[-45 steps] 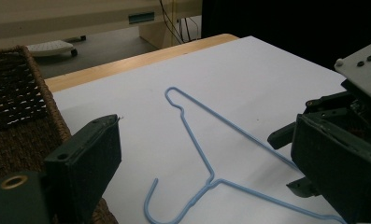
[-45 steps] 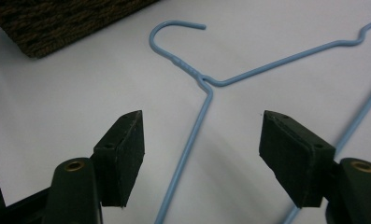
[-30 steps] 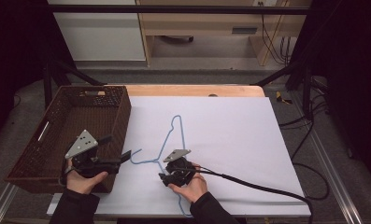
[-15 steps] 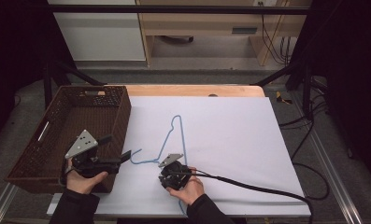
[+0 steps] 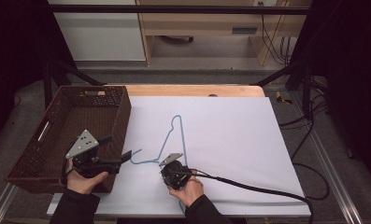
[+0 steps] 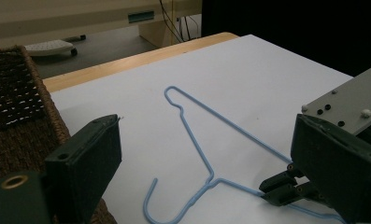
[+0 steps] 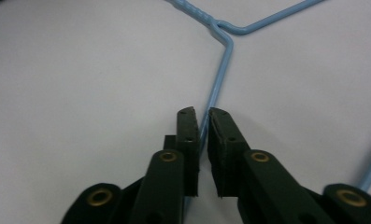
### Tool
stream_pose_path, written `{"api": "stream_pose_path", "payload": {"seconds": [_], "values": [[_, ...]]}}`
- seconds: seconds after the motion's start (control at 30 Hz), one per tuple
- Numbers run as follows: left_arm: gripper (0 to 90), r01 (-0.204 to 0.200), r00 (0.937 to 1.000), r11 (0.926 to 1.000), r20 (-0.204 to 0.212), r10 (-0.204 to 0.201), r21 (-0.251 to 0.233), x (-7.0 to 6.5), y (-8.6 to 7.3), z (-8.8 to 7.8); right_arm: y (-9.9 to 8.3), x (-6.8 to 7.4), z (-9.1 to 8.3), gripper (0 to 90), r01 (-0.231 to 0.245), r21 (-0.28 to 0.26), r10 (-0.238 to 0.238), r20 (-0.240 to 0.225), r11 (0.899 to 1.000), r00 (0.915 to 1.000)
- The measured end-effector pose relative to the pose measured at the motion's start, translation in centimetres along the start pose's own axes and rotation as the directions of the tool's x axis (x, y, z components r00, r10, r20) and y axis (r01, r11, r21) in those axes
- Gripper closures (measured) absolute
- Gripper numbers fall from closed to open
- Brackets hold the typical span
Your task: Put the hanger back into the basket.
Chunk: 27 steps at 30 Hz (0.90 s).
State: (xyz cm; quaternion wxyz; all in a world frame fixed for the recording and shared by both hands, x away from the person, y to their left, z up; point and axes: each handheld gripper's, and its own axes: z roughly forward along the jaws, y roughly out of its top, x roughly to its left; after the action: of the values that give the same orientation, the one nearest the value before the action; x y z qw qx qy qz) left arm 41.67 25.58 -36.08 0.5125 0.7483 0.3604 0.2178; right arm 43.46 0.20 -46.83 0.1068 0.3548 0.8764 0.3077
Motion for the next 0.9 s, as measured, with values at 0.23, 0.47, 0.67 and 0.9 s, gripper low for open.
{"api": "stream_pose_path", "payload": {"seconds": [0.23, 0.47, 0.67, 0.9], "values": [[8.5, -0.002, 1.0, 1.0, 0.0, 0.002, 0.0, 0.05, 0.0, -0.07, 0.11, -0.05, -0.1, 86.0, -0.025, 0.01, 0.025, -0.007, 1.0, 0.9997], [8.5, -0.004, 1.0, 1.0, 0.001, 0.004, 0.0, -0.03, 0.02, -0.03, 0.02, -0.07, -0.34, 86.0, -0.004, 0.019, 0.003, 0.017, 1.0, 0.9999], [8.5, -0.003, 1.0, 1.0, 0.0, 0.003, 0.003, -0.07, 0.0, 0.03, -0.04, 0.05, -0.22, 83.9, -0.008, 0.02, 0.007, 0.021, 1.0, 0.9998], [8.5, -0.001, 1.0, 1.0, -0.003, 0.001, 0.008, -0.1, -0.01, 0.11, -0.04, 0.11, -0.2, 85.8, -0.029, 0.021, 0.028, 0.031, 0.999, 0.9991]]}}
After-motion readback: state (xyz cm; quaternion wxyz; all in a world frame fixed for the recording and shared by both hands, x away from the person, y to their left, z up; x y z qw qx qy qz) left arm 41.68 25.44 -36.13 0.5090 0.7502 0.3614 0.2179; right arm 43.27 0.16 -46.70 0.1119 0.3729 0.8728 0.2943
